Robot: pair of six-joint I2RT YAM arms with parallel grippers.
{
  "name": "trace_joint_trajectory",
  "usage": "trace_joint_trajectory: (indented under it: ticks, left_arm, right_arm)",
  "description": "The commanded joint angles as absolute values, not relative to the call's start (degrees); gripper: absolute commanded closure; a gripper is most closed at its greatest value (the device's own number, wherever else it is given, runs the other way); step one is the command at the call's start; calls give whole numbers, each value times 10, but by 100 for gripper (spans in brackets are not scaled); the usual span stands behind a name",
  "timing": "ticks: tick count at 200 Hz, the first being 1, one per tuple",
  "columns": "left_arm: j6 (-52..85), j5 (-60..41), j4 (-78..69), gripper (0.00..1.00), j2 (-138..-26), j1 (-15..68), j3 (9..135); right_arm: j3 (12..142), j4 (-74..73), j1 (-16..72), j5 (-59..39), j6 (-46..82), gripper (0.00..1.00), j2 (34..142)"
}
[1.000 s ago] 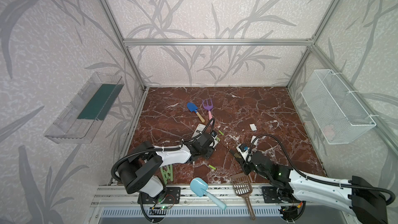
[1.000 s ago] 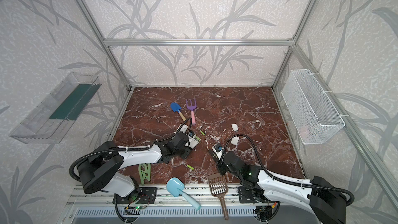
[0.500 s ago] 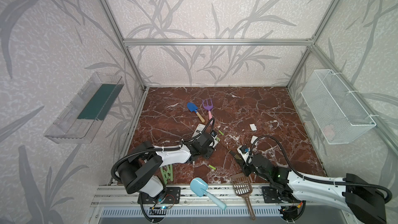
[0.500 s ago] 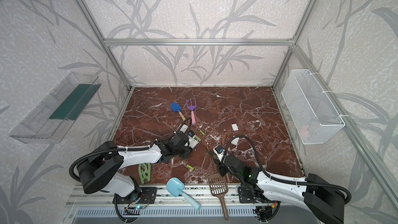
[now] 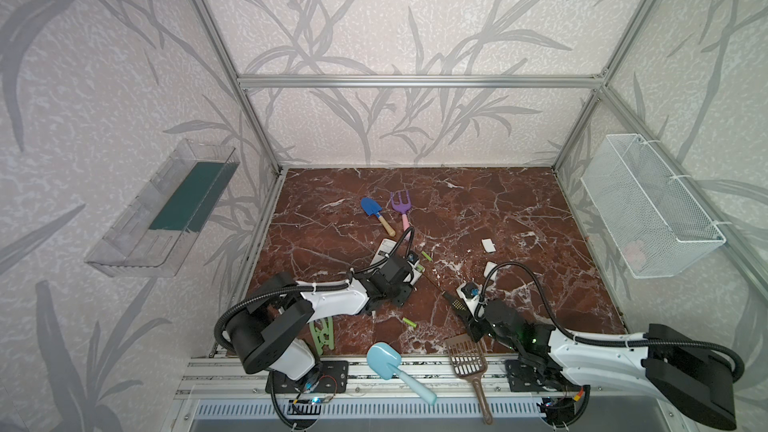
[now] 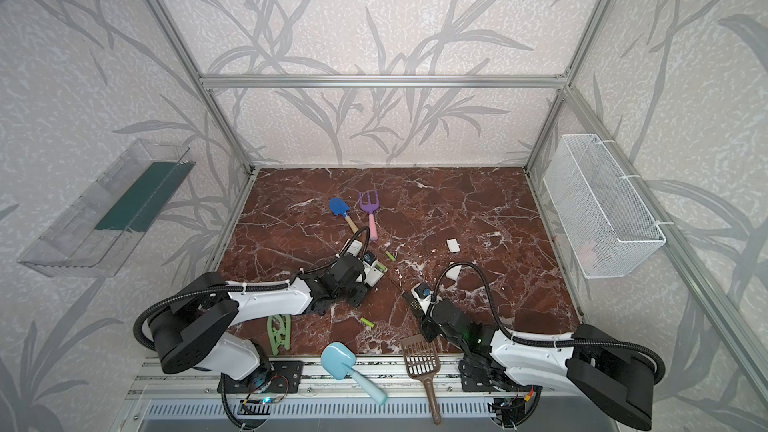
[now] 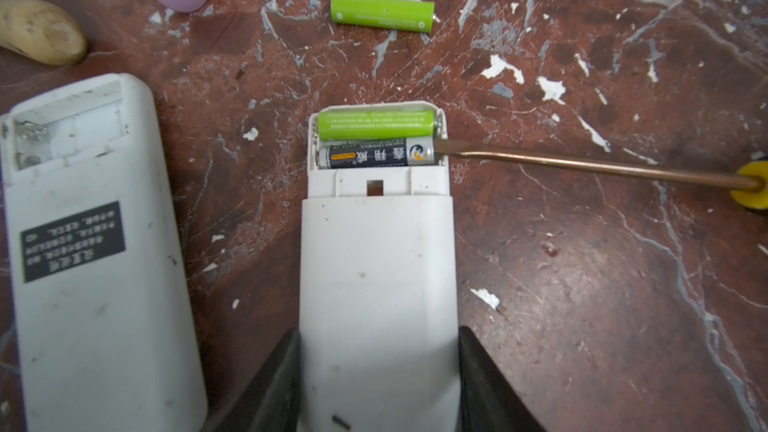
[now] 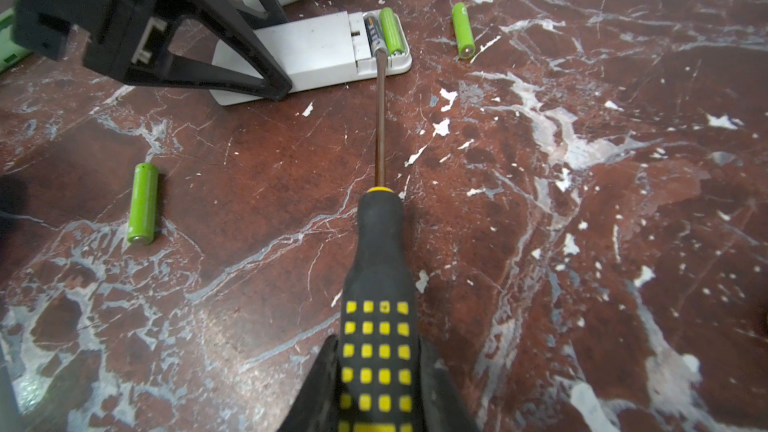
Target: Unload the batteries from the remote control
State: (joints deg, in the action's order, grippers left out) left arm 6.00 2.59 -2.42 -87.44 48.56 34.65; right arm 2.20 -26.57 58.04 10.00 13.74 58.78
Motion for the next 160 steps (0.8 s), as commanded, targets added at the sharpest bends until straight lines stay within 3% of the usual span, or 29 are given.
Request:
trace_joint_trajectory:
  ticks: [1,160]
  left_arm:
    - [51,-105,12,70,-910,497,318]
    - [54,-102,12,71,-915,497,315]
  right_arm:
    - [14,-323,583,93,130,100,598]
    - [37,-360,583,71,87,100,613]
